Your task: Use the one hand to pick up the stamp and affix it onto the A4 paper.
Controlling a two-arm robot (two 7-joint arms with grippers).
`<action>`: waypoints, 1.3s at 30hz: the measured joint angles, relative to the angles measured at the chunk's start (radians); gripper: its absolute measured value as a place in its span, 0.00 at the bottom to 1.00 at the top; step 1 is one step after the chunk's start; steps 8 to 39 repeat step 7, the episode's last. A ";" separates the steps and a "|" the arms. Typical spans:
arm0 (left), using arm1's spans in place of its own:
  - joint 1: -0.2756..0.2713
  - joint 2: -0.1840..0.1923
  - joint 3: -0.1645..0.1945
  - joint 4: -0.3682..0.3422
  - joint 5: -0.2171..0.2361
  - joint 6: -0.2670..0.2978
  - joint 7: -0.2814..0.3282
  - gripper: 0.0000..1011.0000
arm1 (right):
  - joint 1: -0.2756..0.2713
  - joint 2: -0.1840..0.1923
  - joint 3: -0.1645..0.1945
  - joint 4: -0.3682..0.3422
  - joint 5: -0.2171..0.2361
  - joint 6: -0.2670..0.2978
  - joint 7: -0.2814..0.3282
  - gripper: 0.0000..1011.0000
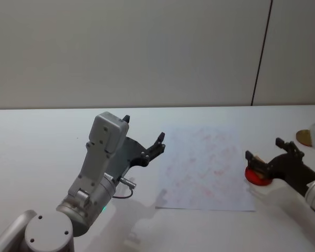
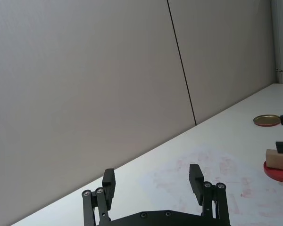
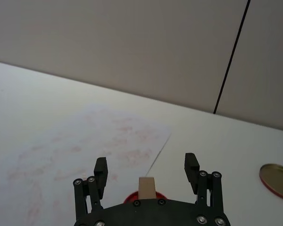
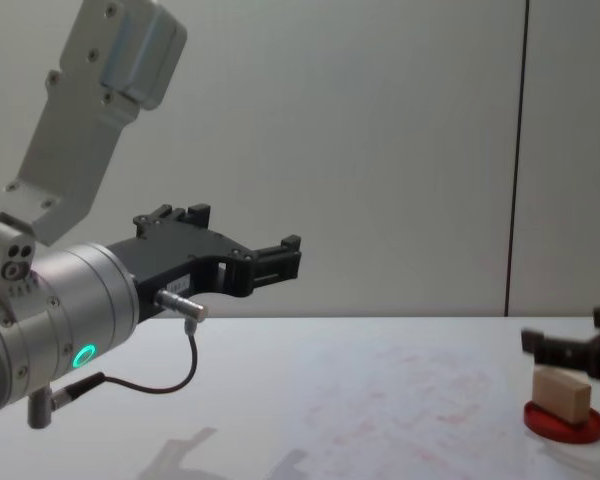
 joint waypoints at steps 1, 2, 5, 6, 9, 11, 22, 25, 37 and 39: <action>0.000 0.000 0.000 0.000 0.000 0.000 0.000 0.98 | -0.003 0.001 0.001 -0.008 0.004 -0.003 -0.001 0.99; 0.000 0.000 0.000 0.000 0.000 0.000 0.000 0.98 | -0.005 0.003 0.002 -0.016 0.009 -0.005 -0.001 0.99; 0.000 0.000 0.000 0.000 0.000 0.000 0.000 0.98 | -0.017 0.009 0.009 -0.051 0.027 -0.017 -0.006 0.99; 0.000 0.000 0.000 0.000 0.000 0.000 0.000 0.98 | -0.019 0.010 0.009 -0.056 0.031 -0.019 -0.006 0.99; 0.000 0.000 0.000 0.000 0.000 0.000 0.000 0.98 | -0.020 0.011 0.010 -0.062 0.034 -0.021 -0.007 0.99; 0.000 0.000 0.000 0.000 0.000 0.000 0.000 0.98 | -0.020 0.011 0.010 -0.062 0.034 -0.021 -0.007 0.99; 0.000 0.000 0.000 0.000 0.000 0.000 0.000 0.98 | -0.020 0.011 0.010 -0.062 0.034 -0.021 -0.007 0.99; 0.000 0.000 0.000 0.000 0.000 0.000 0.000 0.98 | -0.020 0.011 0.010 -0.062 0.034 -0.021 -0.007 0.99; 0.000 0.000 0.000 0.000 0.000 0.000 0.000 0.98 | -0.020 0.011 0.010 -0.062 0.034 -0.021 -0.007 0.99; 0.000 0.000 0.000 0.000 0.000 0.000 0.000 0.98 | -0.020 0.011 0.010 -0.062 0.034 -0.021 -0.007 0.99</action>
